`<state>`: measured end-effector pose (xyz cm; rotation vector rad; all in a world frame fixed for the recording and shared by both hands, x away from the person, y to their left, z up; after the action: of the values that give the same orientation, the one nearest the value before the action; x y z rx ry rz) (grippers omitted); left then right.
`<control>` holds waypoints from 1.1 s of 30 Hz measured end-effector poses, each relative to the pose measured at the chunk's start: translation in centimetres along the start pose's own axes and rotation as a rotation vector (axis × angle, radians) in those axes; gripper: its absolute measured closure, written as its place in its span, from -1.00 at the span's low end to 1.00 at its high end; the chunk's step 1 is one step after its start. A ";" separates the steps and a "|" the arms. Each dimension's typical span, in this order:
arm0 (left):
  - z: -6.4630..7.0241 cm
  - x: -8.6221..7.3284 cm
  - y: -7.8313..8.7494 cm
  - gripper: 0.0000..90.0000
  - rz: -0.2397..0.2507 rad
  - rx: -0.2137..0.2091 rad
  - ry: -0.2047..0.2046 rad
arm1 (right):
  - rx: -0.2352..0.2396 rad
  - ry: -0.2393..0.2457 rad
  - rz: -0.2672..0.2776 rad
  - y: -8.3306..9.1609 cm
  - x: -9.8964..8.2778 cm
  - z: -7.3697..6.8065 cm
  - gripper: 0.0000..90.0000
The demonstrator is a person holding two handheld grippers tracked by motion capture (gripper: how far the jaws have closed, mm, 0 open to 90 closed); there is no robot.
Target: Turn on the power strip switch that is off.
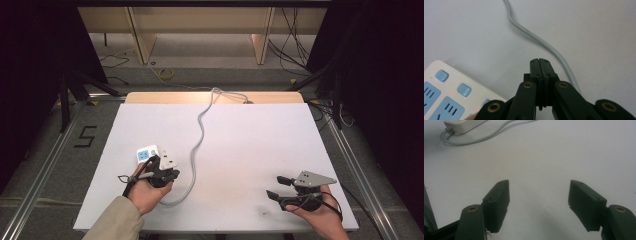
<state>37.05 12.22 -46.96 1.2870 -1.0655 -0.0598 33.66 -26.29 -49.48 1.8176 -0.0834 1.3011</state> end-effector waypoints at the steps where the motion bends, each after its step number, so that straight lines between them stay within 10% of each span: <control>1: 0.0 0.0 0.0 1.00 -0.003 0.001 -0.001 | 0.000 0.000 0.000 0.0 0.0 0.0 -0.23; 33: -2.4 -1.2 0.5 1.00 -0.053 0.041 0.063 | -0.006 0.000 0.003 0.0 0.0 0.1 -0.23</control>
<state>37.73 14.92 -47.07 1.3461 -0.9830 -0.0373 33.75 -26.33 -49.45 1.8129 -0.0902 1.3009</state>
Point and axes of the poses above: each handheld gripper's, and its own axes: y roughly backward along the jaws, x roughly out of its top, z roughly to its right, the point moved 4 cm from there along -y, roughly forward along the jaws, and after that the axes turned 4 degrees about -z, right-handed, at the moved point
